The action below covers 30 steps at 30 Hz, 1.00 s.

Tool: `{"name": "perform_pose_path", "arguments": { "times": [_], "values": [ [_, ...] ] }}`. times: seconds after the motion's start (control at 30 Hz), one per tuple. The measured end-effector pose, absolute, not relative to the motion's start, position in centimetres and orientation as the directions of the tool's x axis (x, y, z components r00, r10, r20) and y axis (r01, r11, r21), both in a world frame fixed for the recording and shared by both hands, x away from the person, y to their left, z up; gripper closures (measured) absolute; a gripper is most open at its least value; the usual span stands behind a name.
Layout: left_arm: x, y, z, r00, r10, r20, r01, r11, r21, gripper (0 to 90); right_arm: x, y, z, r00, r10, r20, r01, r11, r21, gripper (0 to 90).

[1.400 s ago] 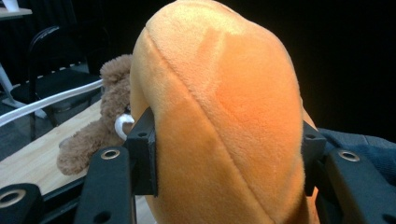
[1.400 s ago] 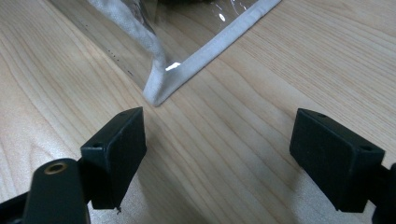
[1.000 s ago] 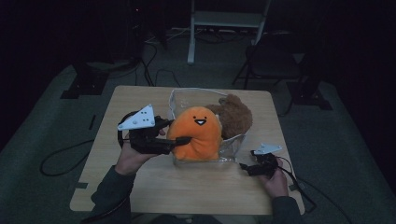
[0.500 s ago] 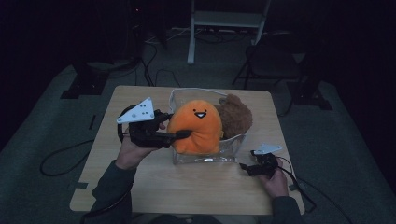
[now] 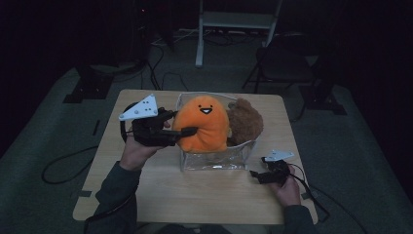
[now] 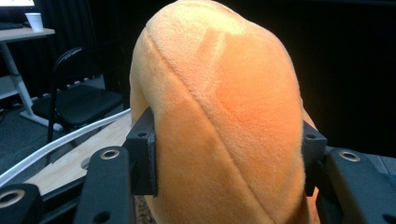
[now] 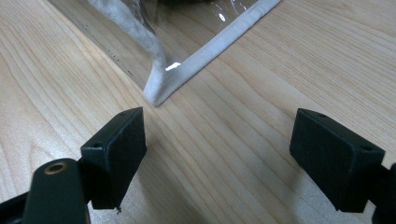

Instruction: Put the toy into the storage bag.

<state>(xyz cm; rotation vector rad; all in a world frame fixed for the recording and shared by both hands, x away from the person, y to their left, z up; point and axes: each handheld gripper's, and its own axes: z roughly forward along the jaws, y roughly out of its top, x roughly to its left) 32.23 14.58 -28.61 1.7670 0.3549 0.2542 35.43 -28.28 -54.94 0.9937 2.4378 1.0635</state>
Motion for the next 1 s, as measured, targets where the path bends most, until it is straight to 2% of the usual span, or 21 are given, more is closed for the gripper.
{"name": "perform_pose_path", "arguments": {
  "times": [1.0],
  "values": [
    [34.0,14.5,-28.2,0.914,0.405,-0.024,0.103,-0.174,0.979,43.0,35.4,-28.3,-54.9,-0.715,0.699,0.001,0.477,0.486,0.733,17.9]
  ]
}}
